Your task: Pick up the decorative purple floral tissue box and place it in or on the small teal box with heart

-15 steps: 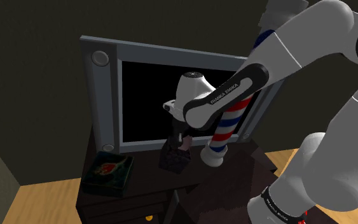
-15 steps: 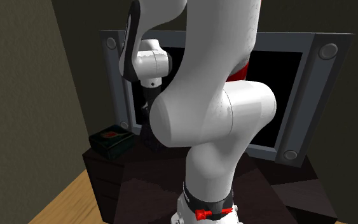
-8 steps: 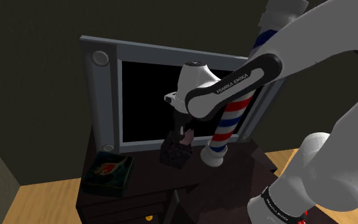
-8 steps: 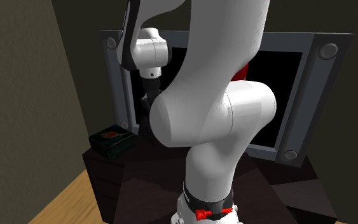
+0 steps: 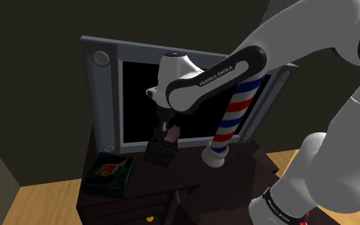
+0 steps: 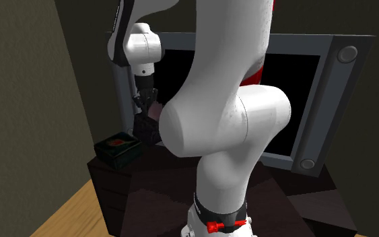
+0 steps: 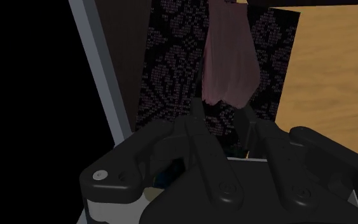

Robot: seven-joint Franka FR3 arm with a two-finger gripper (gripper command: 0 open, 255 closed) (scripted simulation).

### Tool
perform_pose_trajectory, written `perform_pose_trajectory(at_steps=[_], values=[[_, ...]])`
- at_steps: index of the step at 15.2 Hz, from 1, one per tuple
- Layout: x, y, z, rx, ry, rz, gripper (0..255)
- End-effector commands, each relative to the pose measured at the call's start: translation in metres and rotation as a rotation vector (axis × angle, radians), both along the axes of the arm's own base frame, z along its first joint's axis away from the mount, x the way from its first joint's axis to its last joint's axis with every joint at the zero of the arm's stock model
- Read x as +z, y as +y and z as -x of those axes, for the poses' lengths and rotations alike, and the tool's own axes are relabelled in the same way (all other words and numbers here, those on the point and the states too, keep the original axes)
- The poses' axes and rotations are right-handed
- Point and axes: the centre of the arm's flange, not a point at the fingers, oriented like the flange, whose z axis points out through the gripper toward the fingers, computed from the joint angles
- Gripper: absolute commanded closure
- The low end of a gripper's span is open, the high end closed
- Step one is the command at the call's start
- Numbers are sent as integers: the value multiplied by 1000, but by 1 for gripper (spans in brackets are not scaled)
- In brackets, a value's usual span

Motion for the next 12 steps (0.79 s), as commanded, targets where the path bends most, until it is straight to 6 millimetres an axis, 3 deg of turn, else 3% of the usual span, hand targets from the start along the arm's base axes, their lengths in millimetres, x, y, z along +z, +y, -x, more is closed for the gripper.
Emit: perform_pose_trajectory(at_steps=[1, 12], values=[[2, 27, -11, -1, -1, -1, 255], [18, 152, -83, -1, -1, -1, 255]])
